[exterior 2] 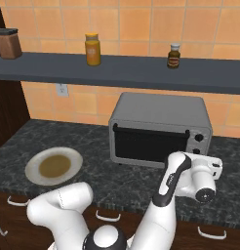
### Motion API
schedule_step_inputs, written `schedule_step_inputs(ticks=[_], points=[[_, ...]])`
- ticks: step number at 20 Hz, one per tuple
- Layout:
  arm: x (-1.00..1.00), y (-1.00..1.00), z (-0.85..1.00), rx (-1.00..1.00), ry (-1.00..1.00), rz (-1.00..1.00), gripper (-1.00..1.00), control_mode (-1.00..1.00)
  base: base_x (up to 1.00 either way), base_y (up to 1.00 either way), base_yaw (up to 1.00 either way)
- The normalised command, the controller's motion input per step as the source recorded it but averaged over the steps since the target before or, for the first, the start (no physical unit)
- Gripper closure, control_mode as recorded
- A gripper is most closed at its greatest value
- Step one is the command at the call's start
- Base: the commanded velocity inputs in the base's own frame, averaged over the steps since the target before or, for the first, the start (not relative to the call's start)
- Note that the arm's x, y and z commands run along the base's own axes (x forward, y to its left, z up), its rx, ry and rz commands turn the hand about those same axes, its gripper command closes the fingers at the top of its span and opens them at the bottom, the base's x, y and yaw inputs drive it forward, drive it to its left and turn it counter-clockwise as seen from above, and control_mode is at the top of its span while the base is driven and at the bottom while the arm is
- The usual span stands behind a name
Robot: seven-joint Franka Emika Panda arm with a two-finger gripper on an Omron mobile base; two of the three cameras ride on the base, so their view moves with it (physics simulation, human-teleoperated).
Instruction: Pick up the kebab skewer and baguette bread, and place them inside the toaster oven. Close the toaster oven door and start by setting the timer.
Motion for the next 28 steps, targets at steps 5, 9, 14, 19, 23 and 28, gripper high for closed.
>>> schedule_step_inputs(ticks=[5,9,14,19,23,28], points=[[0.06,0.00,0.00,0.00,0.00,0.00,1.00,-1.00,0.00,0.00,0.00],[0.29,0.00,0.00,0.00,0.00,0.00,1.00,-1.00,0.00,0.00,0.00],[0.11,0.00,0.00,0.00,0.00,0.00,1.00,-1.00,0.00,0.00,0.00],[0.00,0.00,0.00,0.00,0.00,0.00,1.00,-1.00,0.00,0.00,0.00],[0.00,0.00,0.00,0.03,0.00,0.00,1.00,-1.00,0.00,0.00,0.00],[0.00,0.00,0.00,0.08,0.00,0.00,1.00,-1.00,0.00,0.00,0.00]])
